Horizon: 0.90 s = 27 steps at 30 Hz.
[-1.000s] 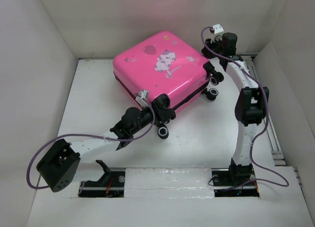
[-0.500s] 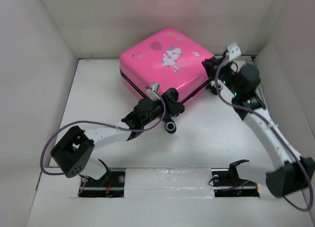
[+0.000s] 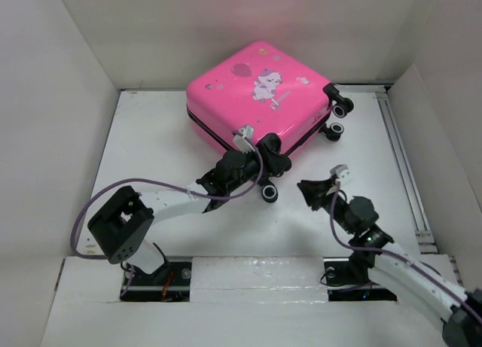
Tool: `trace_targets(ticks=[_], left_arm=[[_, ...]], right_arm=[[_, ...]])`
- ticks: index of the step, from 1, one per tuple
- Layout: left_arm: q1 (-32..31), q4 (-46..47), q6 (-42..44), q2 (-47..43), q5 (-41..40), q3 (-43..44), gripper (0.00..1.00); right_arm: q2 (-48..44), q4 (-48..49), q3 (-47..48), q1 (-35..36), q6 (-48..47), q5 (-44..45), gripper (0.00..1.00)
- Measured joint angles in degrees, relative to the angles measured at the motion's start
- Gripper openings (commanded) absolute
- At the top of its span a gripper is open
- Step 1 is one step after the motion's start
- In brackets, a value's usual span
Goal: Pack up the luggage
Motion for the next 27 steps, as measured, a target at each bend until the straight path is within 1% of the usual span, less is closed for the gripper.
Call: trace_targets(ticks=[1, 3, 5, 6, 9, 10, 13, 15, 21, 24, 27], left_arm=[[-0.26, -0.28, -0.42, 0.74, -0.09, 0.79, 0.0], [-0.72, -0.2, -1.05, 1.88, -0.37, 1.77, 0.0], [-0.92, 0.35, -2.01, 2.78, -0.39, 2.27, 0.0], [-0.94, 0.63, -2.6, 3.13, -0.35, 2.4, 0.0], [-1.11, 1.44, -4.13, 3.87, -0.37, 2.71, 0.0], [-1.14, 1.73, -4.59, 4.07, -0.39, 2.73, 0.0], [-1.42, 2.8, -5.86, 4.63, -0.76, 2.73, 0.0], [-1.77, 2.99, -6.12, 4.66, -1.36, 2.73, 0.0], [-2.32, 3.54, -6.86, 5.05, -2.05, 2.73, 0.0], [-2.34, 3.96, -7.34, 5.29, -2.05, 2.73, 0.0], [-2.34, 4.13, -7.76, 5.31, -2.05, 2.73, 0.0]], right_arm=[[2.08, 1.86, -1.68, 2.08, 0.13, 0.35, 0.26], [9.7, 5.95, -2.86, 7.28, -0.07, 2.08, 0.27], [19.32, 11.61, -2.51, 12.52, -1.27, 4.52, 0.32], [23.71, 14.86, -2.25, 15.32, -1.92, 6.54, 0.36], [34.21, 26.08, -1.88, 21.86, -4.5, 12.68, 0.39], [37.53, 29.9, -1.6, 23.12, -5.25, 14.86, 0.42], [46.49, 39.95, -0.28, 23.89, -8.02, 21.22, 0.44], [51.45, 44.52, 0.5, 24.06, -9.88, 25.07, 0.46], [66.82, 51.43, 3.98, 24.26, -14.56, 32.52, 0.47], [70.34, 53.83, 6.01, 24.68, -15.74, 34.1, 0.44], [70.62, 53.86, 6.62, 25.05, -17.59, 34.71, 0.44]])
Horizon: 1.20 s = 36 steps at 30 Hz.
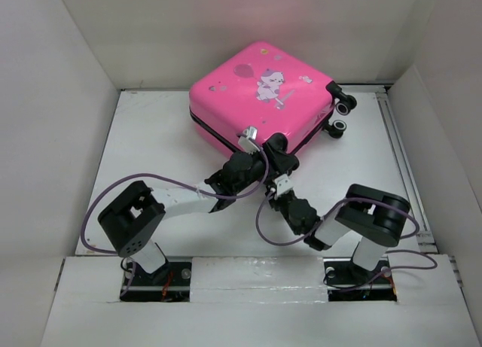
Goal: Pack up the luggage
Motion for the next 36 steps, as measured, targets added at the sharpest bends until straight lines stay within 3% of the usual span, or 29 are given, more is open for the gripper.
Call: trace_targets(ticks=[17, 24, 32, 36], left_arm=[[0.07, 2.12, -4.0, 0.17, 0.04, -0.11, 0.0], [0.44, 3.65, -7.74, 0.35, 0.39, -0.85, 0.0], [1.33, 5.31, -9.77, 0.35, 0.92, -1.38, 0.0], [1.38, 5.25, -9.73, 0.39, 1.01, -1.38, 0.0]], right_arm=[[-7.1, -2.19, -0.48, -0.7, -8.76, 1.33, 0.43], [-6.78, -1.77, 0.11, -1.46, -10.21, -0.15, 0.32], [-5.07, -0.68, 1.92, -1.84, -9.6, -1.42, 0.0], [-4.37, -0.35, 2.08, -1.03, -8.02, -1.05, 0.0]])
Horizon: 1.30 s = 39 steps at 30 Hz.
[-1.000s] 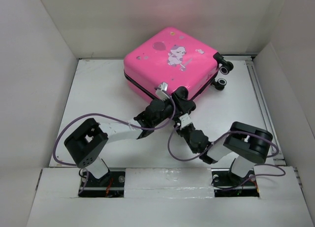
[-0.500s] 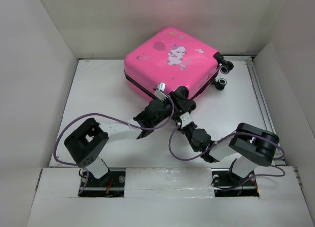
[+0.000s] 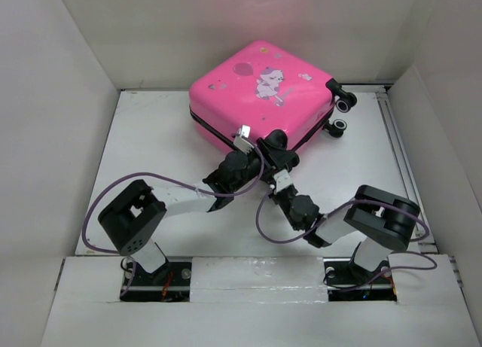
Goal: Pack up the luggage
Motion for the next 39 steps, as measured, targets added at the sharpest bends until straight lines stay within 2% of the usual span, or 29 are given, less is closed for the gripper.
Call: trace_targets(ticks=[5, 11, 15, 17, 18, 19, 20, 22, 23, 26, 27, 28, 29, 32, 33, 34, 39], left_arm=[[0.0, 0.55, -0.04, 1.99, 1.31, 0.81, 0.0], [-1.66, 1.64, -2.89, 7.39, 2.95, 5.01, 0.0], [-1.66, 1.77, -2.99, 7.39, 3.34, 5.01, 0.01], [-1.66, 1.7, -2.78, 7.34, 3.37, 5.01, 0.15], [-1.66, 1.62, -2.64, 7.28, 3.37, 5.01, 0.41], [-1.66, 0.98, -1.81, 6.99, 3.37, 5.01, 0.51], [-1.7, -0.66, -0.55, 6.38, 3.34, 5.14, 0.58], [-2.27, -4.15, 3.5, 4.76, 6.08, 5.57, 0.72], [-2.86, -6.19, 5.97, 3.58, 7.5, 5.84, 0.83], [-5.14, -12.28, 12.28, -1.73, 10.43, 6.29, 0.94], [-6.01, -13.62, 14.45, -4.17, 11.06, 6.45, 0.99], [-6.69, -13.86, 16.9, -6.78, 10.93, 6.97, 0.99], [-6.93, -13.92, 19.1, -9.42, 10.71, 8.02, 0.99], [-6.43, -13.53, 25.33, -17.25, 7.89, 11.47, 0.99], [-6.16, -13.51, 27.19, -19.87, 6.69, 12.04, 0.99], [-6.03, -13.57, 28.81, -22.29, 4.96, 12.17, 0.99], [-5.92, -16.22, 33.46, -30.64, -4.35, 8.39, 0.99]], right_arm=[[3.63, 1.95, 0.39, 2.99, 3.32, 1.49, 0.0], [12.17, 1.03, 8.11, 13.77, 2.78, 1.53, 0.0], [13.27, 2.05, 9.07, 14.14, 3.32, 2.78, 0.0], [13.4, 2.21, 9.14, 14.23, 3.45, 3.02, 0.04], [13.33, 2.16, 9.14, 14.25, 3.43, 3.17, 0.12], [13.14, 2.1, 9.09, 14.36, 3.43, 3.21, 0.24], [12.68, 2.03, 8.9, 14.47, 3.06, 2.91, 0.44], [10.99, 1.57, 7.87, 15.04, 2.38, 1.75, 0.52], [9.79, 1.4, 6.84, 15.54, 2.19, 1.27, 0.53], [6.4, 1.07, 2.73, 17.09, 2.43, 0.96, 0.57], [5.35, 0.85, 1.53, 17.64, 2.49, 1.33, 0.69], [4.26, 0.63, 0.55, 18.18, 2.91, 2.01, 0.78], [2.86, -0.02, -0.17, 18.69, 3.5, 2.69, 0.8], [-3.8, -0.98, -2.01, 20.74, 5.77, 4.48, 0.75], [-6.47, -0.85, -2.86, 21.35, 6.82, 5.14, 0.7], [-9.03, -0.44, -3.93, 22.01, 7.76, 5.95, 0.58], [-17.59, -0.17, -8.76, 22.56, 9.55, 14.1, 0.49]])
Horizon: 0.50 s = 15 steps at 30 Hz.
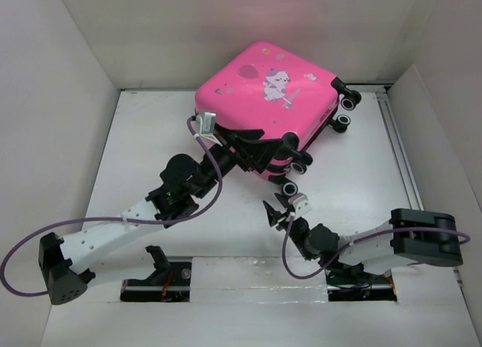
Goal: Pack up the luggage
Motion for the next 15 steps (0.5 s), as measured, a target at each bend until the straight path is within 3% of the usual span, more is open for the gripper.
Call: trace_targets(ticks=[4, 6, 9, 15], left_arm=[[0.04, -4.22, 0.04, -2.38, -6.12, -8.72, 0.99], [0.04, -6.58, -0.42, -3.17, -8.35, -14.71, 0.98], [0.15, -10.58, -1.01, -6.08, -10.67, -22.6, 0.94], [0.33, -12.33, -1.33, -15.82, -13.64, -28.74, 0.87]], right_arm=[[-2.71, 0.24, 0.17, -2.51, -2.71, 3.54, 0.46], [-1.99, 0.13, 0.39, -7.34, -3.54, 3.43, 0.51], [-0.44, 0.09, 0.59, -13.22, -3.54, 3.45, 0.51], [6.16, 0.15, 1.55, -20.02, -0.83, 1.6, 0.51]])
